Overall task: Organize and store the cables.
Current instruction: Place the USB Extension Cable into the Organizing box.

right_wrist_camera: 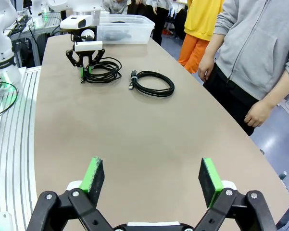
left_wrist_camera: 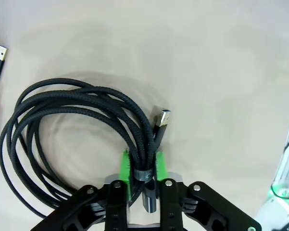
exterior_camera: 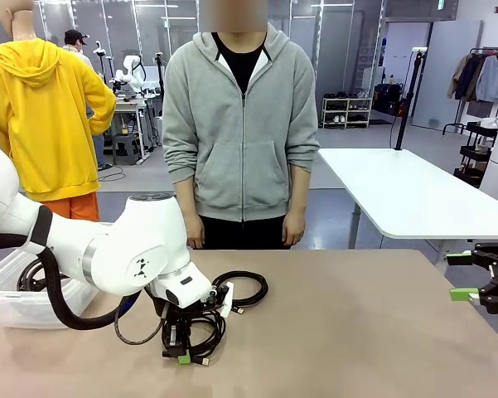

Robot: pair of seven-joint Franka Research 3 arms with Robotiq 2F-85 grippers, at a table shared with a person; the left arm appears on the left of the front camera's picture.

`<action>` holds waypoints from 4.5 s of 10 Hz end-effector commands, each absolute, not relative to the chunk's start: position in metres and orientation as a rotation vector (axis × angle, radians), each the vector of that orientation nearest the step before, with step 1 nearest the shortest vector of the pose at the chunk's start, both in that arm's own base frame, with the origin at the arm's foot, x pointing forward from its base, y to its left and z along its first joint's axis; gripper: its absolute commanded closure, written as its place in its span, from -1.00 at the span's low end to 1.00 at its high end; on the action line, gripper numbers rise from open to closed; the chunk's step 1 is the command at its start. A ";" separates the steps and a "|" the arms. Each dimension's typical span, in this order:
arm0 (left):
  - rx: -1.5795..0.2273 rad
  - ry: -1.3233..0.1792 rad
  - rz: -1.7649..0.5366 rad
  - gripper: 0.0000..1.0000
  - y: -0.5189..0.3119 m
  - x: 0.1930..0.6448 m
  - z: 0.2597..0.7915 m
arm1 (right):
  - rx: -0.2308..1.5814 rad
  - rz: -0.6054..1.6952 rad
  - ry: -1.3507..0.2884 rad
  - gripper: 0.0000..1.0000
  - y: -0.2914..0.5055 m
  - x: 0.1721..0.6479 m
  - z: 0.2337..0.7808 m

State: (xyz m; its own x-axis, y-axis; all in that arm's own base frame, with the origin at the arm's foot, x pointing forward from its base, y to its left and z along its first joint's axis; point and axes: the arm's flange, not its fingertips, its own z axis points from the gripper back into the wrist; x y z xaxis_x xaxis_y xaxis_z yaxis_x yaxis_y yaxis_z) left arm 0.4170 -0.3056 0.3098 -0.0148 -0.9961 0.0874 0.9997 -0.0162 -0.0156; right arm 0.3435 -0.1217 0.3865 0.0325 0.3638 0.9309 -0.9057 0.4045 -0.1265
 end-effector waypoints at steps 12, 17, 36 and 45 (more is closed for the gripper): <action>-0.075 0.027 -1.886 1.00 -0.263 0.414 0.511 | 0.608 1.044 -1.144 -1.00 -0.119 0.344 0.392; 0.008 -0.016 -2.035 0.69 -0.260 0.429 0.509 | 0.608 1.044 -1.144 -1.00 -0.119 0.344 0.392; 0.052 -0.218 -1.645 0.69 0.074 0.536 0.415 | 0.608 1.044 -1.144 -1.00 -0.119 0.344 0.392; 0.020 -0.164 -1.541 -1.00 0.042 0.541 0.416 | 0.608 1.044 -1.144 -1.00 -0.119 0.344 0.392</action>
State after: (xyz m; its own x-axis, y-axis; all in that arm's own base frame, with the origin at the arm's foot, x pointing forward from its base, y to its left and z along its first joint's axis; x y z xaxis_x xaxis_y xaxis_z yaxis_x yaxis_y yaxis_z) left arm 0.5415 0.0409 0.4098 -0.0110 -0.9935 0.1129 0.9913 0.0040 0.1314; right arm 0.3435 -0.1218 0.3867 0.0333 0.3649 0.9305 -0.9053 0.4055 -0.1266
